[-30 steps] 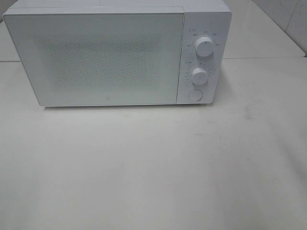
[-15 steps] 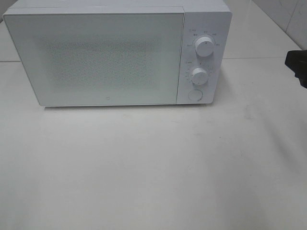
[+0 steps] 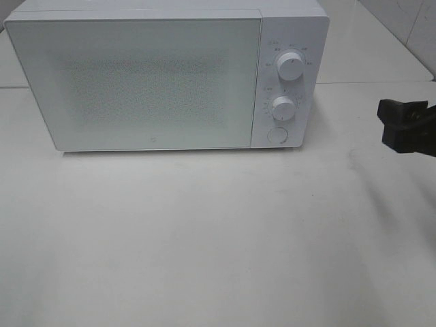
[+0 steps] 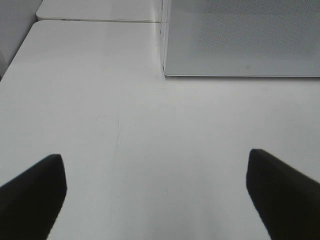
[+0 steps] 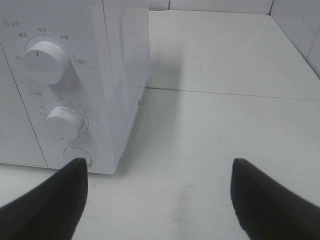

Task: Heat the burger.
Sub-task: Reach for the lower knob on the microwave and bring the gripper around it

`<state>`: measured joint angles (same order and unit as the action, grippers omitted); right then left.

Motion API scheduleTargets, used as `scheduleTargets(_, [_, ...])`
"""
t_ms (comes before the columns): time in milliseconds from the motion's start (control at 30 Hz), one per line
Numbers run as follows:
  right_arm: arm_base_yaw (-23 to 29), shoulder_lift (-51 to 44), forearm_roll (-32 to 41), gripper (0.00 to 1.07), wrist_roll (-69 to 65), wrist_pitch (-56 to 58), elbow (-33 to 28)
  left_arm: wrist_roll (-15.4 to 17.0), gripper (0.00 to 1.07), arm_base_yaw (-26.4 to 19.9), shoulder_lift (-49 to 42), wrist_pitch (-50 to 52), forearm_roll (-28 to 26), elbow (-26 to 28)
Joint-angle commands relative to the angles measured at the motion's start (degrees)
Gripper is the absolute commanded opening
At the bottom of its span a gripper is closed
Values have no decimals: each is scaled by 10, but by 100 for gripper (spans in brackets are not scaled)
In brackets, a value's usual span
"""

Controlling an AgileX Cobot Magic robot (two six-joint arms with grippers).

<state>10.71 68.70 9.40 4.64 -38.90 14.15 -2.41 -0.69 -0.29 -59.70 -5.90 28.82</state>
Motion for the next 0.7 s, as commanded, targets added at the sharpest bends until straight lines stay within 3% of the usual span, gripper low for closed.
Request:
scheduleTargets(33, [54, 39, 91, 76, 73, -69, -7, -1, 90, -1, -14, 3, -2, -2])
scheduleTargets(67, [54, 39, 91, 76, 73, -69, -7, -1, 90, -1, -14, 3, -2, -2])
scheduleTargets(233, [165, 114, 220, 76, 132, -173, -7, -1, 90, -1, -14, 3, -2, -2])
scheduleTargets(367, [210, 145, 270, 76, 132, -223, -6, -1, 90, -1, -14, 3, -2, -2])
scheduleTargets(433, [260, 179, 316, 76, 132, -259, 0, -1, 90, -1, -14, 3, -2, -2])
scheduleTargets(700, [339, 250, 398, 76, 133, -295, 56, -1, 90, -1, -14, 3, -2, -2])
